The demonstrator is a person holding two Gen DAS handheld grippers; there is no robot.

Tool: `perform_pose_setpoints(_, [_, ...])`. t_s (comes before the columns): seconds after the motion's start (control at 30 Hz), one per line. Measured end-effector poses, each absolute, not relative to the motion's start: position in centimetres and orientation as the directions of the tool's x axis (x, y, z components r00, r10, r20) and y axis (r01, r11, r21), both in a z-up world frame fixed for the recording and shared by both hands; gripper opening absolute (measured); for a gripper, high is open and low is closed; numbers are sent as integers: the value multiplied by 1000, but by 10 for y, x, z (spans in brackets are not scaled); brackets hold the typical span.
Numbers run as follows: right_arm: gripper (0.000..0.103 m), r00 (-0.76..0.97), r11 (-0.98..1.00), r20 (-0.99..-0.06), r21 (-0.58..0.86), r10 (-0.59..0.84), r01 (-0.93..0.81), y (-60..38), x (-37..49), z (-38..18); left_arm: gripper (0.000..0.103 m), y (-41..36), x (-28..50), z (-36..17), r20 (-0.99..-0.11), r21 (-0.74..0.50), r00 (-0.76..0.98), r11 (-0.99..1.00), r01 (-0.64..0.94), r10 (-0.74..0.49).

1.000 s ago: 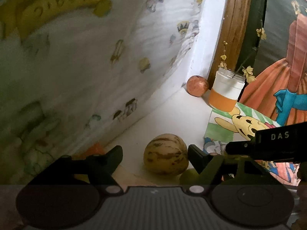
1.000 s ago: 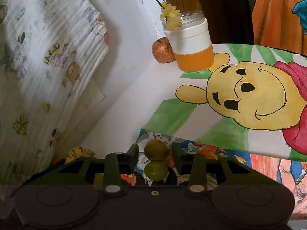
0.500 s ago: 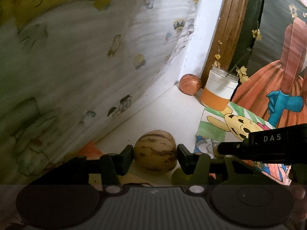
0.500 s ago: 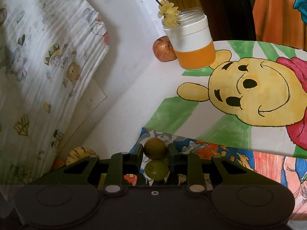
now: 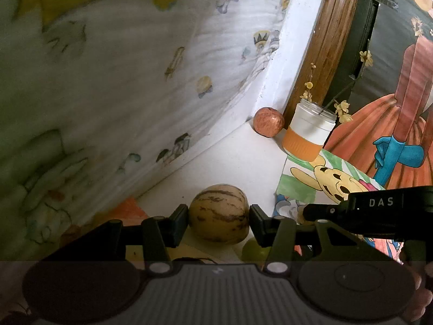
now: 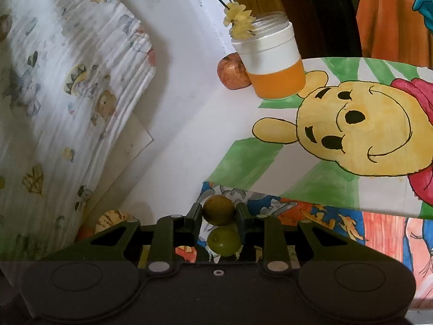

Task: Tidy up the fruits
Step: 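Grasp the second striped pepino with the left gripper while the right gripper grasps a small brown fruit, then carry the pepino and small brown fruit onto the tray and open both grippers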

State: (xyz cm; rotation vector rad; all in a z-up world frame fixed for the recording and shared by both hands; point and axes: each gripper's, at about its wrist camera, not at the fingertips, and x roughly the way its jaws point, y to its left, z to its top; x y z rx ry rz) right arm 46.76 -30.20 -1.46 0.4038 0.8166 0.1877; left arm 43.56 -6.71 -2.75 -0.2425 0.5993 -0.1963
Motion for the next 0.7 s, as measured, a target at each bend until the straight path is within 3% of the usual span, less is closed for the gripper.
perform_pose_setpoints(0.7, [29, 675, 910, -664, 413, 323, -30, -299, 457, 0, 53, -57, 423, -15, -468, -335, 834, 932, 139, -293])
